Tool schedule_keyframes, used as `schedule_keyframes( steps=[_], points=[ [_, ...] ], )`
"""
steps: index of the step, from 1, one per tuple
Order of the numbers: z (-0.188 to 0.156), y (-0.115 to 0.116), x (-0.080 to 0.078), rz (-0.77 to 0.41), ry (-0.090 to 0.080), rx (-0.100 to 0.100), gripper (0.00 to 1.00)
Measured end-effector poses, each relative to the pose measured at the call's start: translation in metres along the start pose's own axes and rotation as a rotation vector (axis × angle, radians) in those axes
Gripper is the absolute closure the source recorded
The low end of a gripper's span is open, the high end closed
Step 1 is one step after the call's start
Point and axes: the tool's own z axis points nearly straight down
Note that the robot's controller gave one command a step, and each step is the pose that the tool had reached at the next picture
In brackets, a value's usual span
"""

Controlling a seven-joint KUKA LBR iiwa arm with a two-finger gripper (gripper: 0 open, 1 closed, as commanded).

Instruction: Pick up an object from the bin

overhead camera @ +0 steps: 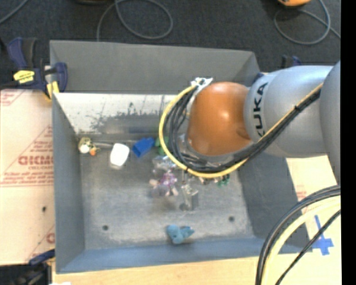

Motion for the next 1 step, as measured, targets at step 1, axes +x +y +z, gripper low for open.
schedule_keyframes(
  steps=[1],
  points=[
    [0.0425, -0.0392, -0.0212, -0.096, -0.008, 0.003, 1.0]
  ],
)
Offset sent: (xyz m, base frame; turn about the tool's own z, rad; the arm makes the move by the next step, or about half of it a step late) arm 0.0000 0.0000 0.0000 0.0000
